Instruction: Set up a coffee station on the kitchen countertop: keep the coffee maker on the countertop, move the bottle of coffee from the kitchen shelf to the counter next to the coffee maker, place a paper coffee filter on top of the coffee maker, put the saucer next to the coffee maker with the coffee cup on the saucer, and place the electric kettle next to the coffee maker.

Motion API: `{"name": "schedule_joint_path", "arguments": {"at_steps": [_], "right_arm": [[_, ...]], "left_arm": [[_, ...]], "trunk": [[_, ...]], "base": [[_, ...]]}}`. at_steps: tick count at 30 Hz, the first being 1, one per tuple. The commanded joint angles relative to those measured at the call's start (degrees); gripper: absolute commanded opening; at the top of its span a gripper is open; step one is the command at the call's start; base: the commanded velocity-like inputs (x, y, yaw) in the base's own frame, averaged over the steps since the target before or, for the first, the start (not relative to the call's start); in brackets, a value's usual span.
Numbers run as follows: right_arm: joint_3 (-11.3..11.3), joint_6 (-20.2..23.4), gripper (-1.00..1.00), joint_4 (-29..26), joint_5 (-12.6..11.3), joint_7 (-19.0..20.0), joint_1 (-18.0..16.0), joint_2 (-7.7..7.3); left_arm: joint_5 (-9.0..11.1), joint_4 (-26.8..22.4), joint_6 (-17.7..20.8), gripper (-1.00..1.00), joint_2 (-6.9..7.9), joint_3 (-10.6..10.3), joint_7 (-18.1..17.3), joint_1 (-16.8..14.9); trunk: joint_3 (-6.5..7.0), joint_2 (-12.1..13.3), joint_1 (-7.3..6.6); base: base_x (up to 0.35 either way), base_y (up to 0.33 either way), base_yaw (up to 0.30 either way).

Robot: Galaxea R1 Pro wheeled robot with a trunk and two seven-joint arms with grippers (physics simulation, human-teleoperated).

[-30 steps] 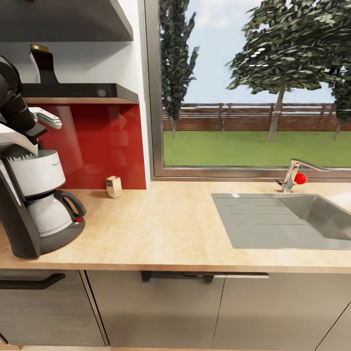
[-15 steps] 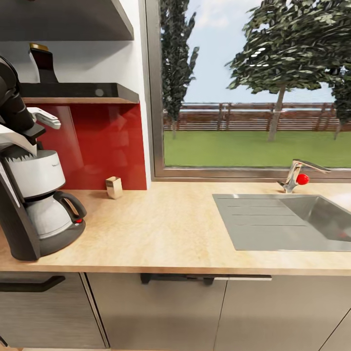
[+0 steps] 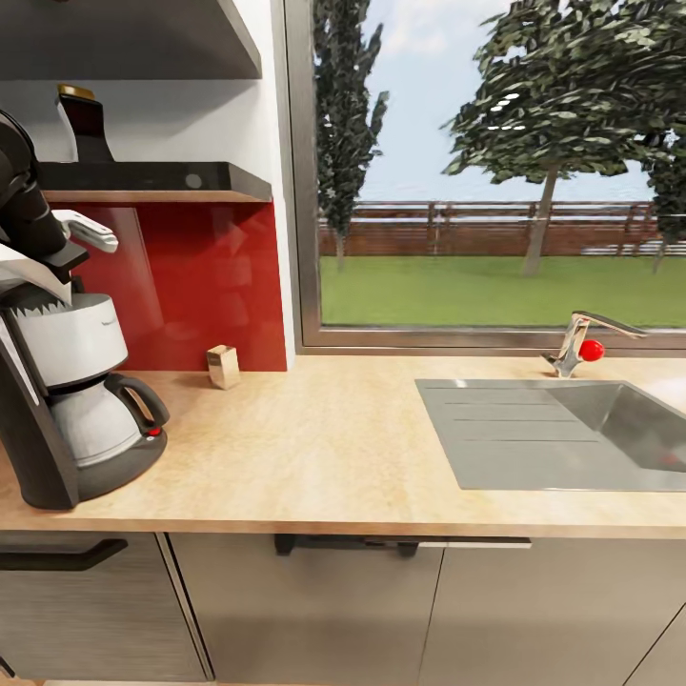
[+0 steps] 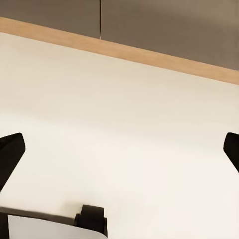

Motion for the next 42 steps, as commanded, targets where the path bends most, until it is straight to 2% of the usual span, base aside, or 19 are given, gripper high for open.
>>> {"name": "schedule_joint_path", "arguments": {"at_steps": [1,18,21,29,32,42], "right_arm": [[0.35,-0.15,1.00,0.05,0.14,-0.04,-0.05,-0.03],[0.35,-0.15,1.00,0.05,0.14,-0.04,-0.05,-0.03],[0.35,-0.15,1.00,0.05,0.12,-0.04,-0.05,-0.03],[0.35,-0.15,1.00,0.05,0.12,-0.04,-0.05,-0.03],[0.35,-0.15,1.00,0.05,0.13,-0.04,-0.05,-0.03],[0.35,-0.15,1.00,0.05,0.15,-0.04,-0.05,-0.03]], "left_arm": [[-0.60,-0.13,0.48,-1.00,0.03,0.20,-0.47,-0.01],[-0.57,-0.13,0.48,-1.00,0.11,0.20,-0.47,-0.02],[-0.57,-0.13,0.48,-1.00,0.11,0.20,-0.47,-0.04],[-0.57,-0.13,0.48,-1.00,0.11,0.20,-0.47,-0.03],[-0.57,-0.13,0.48,-1.00,0.11,0.20,-0.47,-0.04],[-0.57,-0.13,0.48,-1.00,0.11,0.20,-0.47,-0.01]], "trunk": [[-0.06,-0.03,0.00],[-0.06,-0.03,0.00],[-0.60,-1.24,0.66],[-0.60,-1.24,0.66],[-1.14,-2.44,1.32],[-1.14,-2.44,1.32]], "base": [[0.000,0.000,0.000],[0.000,0.000,0.000],[0.000,0.000,0.000],[0.000,0.000,0.000],[0.000,0.000,0.000],[0.000,0.000,0.000]]}}
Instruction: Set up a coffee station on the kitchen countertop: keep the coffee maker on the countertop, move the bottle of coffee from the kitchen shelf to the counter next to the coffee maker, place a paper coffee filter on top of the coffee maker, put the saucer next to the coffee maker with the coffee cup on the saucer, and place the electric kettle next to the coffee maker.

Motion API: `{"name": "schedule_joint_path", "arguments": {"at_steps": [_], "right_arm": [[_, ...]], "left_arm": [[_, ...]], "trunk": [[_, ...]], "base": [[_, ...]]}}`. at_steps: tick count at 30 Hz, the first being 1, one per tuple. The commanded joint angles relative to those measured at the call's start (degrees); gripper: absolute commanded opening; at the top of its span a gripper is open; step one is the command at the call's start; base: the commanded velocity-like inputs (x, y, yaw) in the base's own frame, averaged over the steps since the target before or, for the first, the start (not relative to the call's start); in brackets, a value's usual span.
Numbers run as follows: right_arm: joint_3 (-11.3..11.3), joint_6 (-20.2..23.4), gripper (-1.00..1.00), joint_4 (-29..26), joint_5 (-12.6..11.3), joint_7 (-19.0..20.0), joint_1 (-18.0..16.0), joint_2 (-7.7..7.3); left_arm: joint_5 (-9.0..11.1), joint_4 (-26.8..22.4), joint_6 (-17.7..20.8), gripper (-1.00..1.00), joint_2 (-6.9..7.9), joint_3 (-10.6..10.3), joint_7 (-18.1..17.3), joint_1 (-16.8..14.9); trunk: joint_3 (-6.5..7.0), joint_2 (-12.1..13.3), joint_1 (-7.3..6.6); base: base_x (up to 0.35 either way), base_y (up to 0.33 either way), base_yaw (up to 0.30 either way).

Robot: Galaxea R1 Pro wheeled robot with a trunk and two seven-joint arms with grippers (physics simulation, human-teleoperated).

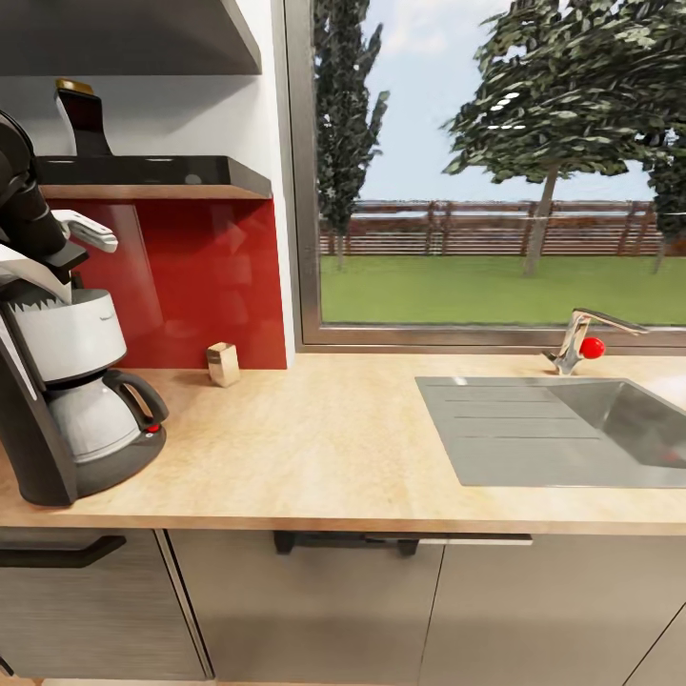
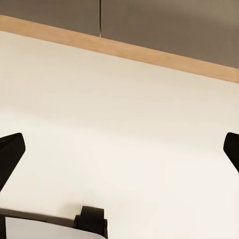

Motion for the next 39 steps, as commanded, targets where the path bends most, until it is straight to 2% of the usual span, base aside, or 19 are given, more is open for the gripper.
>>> {"name": "schedule_joint_path", "arguments": {"at_steps": [1,11,12,39], "right_arm": [[0.35,-0.15,1.00,0.04,0.14,-0.04,-0.05,-0.03],[0.35,-0.15,1.00,0.04,0.13,-0.04,-0.05,-0.03],[0.35,-0.15,1.00,0.06,0.11,-0.04,-0.05,-0.03],[0.35,-0.15,1.00,0.04,0.15,-0.04,-0.05,-0.03]], "left_arm": [[-0.68,-0.12,0.47,-1.00,0.03,0.09,-0.47,-0.01],[-0.68,-0.12,0.47,-1.00,0.03,0.12,-0.47,0.00],[-0.68,-0.12,0.47,1.00,0.03,0.14,-0.47,0.00],[-0.68,-0.12,0.47,1.00,0.03,0.15,-0.47,-0.02]], "trunk": [[-0.07,-0.03,0.00],[-0.07,-0.03,0.00],[-0.07,-0.03,0.00],[-0.07,-0.03,0.00]], "base": [[0.000,0.000,0.000],[0.000,0.000,0.000],[0.000,0.000,0.000],[0.000,0.000,0.000]]}}
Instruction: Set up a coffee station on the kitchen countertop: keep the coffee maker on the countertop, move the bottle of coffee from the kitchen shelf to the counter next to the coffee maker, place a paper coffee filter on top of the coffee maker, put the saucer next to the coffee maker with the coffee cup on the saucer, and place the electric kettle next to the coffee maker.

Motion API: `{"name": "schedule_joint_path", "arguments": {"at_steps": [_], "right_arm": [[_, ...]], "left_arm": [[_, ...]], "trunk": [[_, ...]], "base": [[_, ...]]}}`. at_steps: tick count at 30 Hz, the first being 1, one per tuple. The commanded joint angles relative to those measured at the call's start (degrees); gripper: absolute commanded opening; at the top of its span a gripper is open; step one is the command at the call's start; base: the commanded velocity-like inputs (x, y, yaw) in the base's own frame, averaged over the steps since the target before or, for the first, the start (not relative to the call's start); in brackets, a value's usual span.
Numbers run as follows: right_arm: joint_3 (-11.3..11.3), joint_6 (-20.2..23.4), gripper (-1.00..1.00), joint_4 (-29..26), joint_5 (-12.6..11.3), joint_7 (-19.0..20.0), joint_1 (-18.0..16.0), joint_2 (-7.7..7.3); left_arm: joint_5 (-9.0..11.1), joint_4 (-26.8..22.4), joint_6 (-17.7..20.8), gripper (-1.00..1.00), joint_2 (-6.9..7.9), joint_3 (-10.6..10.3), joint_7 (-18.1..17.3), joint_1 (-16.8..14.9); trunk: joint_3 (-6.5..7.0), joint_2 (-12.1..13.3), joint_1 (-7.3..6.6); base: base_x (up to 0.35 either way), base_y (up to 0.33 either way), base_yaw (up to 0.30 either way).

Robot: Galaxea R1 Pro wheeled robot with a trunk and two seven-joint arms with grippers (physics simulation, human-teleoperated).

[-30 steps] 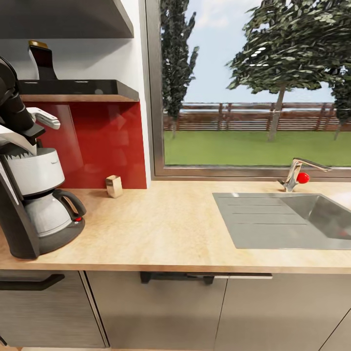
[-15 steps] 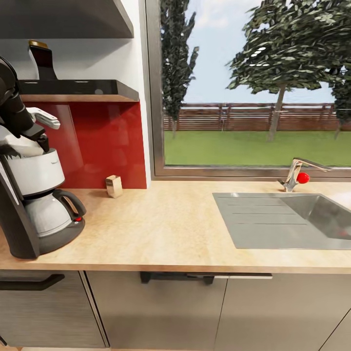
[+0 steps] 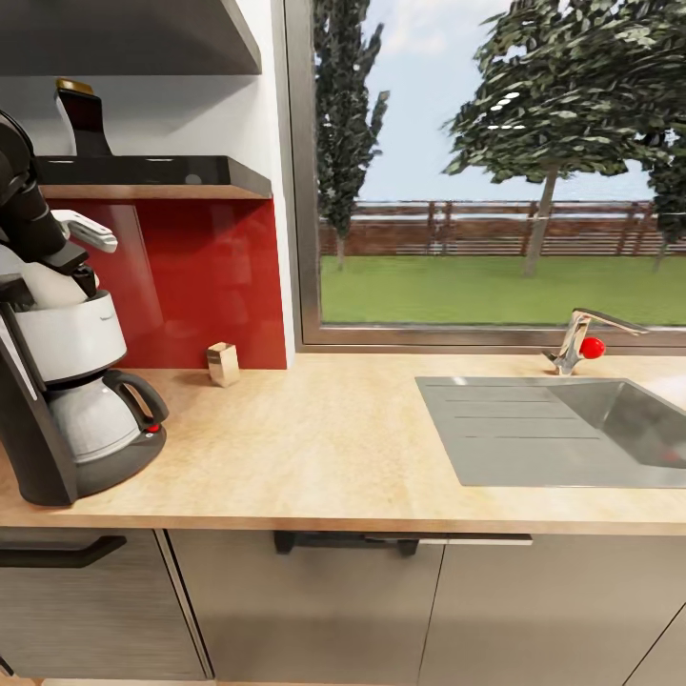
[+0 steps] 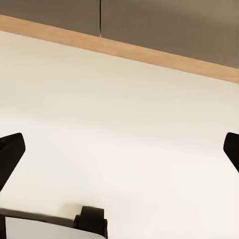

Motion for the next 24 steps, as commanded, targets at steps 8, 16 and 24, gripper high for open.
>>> {"name": "schedule_joint_path", "arguments": {"at_steps": [8,16,24], "right_arm": [[0.35,-0.15,1.00,0.04,0.13,-0.04,-0.05,-0.03],[0.35,-0.15,1.00,0.04,0.14,-0.04,-0.05,-0.03],[0.35,-0.15,1.00,0.04,0.15,-0.04,-0.05,-0.03]], "left_arm": [[-0.60,-0.13,0.58,1.00,0.03,0.23,-0.54,-0.02],[-0.60,-0.15,0.58,1.00,0.03,0.27,-0.54,-0.02],[-0.60,-0.20,0.59,1.00,0.03,0.32,-0.54,-0.03]], "trunk": [[-0.06,-0.03,0.00],[-0.06,-0.03,0.00],[-0.06,-0.03,0.00]], "base": [[0.000,0.000,0.000],[0.000,0.000,0.000],[0.000,0.000,0.000]]}}
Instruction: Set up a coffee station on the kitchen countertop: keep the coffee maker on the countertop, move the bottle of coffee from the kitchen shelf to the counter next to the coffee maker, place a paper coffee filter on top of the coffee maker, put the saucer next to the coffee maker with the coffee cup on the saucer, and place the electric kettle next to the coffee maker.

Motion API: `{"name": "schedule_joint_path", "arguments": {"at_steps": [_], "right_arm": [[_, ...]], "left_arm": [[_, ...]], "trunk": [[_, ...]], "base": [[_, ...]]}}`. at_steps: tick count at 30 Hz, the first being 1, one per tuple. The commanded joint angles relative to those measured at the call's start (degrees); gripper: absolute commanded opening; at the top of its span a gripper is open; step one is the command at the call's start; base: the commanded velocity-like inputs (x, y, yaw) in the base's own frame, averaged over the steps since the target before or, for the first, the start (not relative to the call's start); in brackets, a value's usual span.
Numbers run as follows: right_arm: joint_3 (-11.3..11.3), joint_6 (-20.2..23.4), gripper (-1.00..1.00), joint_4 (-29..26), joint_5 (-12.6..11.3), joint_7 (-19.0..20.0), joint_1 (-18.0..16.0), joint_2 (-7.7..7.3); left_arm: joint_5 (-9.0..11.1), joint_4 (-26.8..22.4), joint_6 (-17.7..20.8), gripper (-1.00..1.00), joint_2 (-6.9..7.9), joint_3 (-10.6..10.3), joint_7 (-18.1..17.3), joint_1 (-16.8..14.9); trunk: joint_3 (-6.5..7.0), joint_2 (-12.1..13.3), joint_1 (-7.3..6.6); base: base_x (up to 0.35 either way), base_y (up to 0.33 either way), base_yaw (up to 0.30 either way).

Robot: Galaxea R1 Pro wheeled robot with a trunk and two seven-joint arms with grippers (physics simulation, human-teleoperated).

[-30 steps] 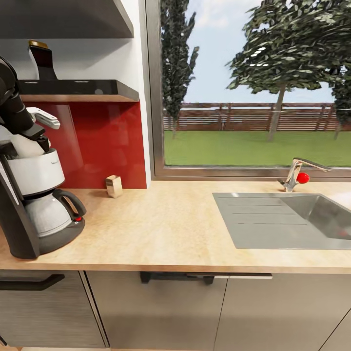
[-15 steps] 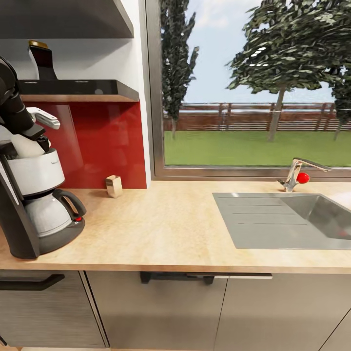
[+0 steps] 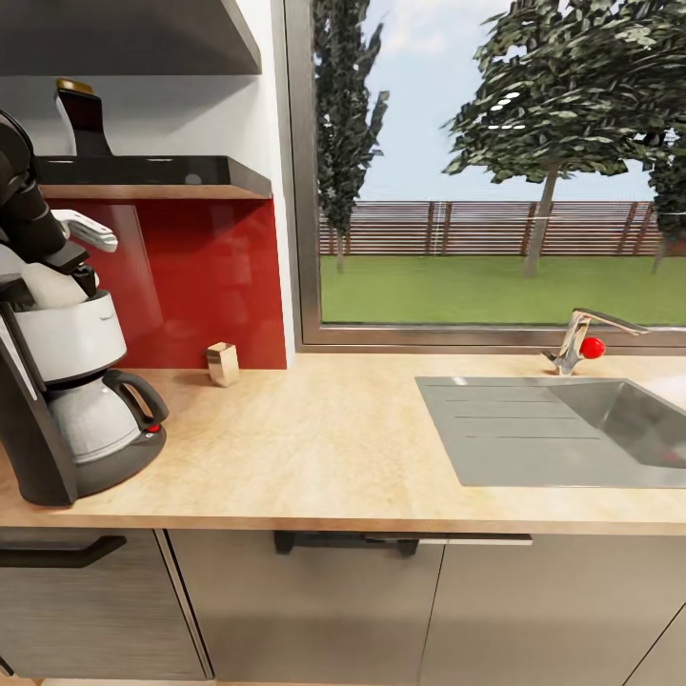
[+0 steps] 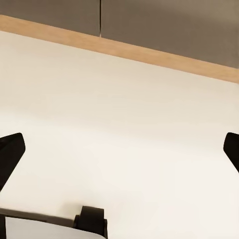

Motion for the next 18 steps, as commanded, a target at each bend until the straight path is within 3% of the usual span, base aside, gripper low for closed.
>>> {"name": "schedule_joint_path", "arguments": {"at_steps": [1,18], "right_arm": [[0.35,-0.15,1.00,0.04,0.14,-0.04,-0.05,-0.03],[0.35,-0.15,1.00,0.04,0.13,-0.04,-0.05,-0.03]], "left_arm": [[-0.60,-0.13,0.56,1.00,0.03,0.22,-0.54,-0.01],[-0.60,-0.14,0.56,1.00,0.03,0.20,-0.54,0.02]], "trunk": [[-0.06,-0.03,0.00],[-0.06,-0.03,0.00]], "base": [[0.000,0.000,0.000],[0.000,0.000,0.000]]}}
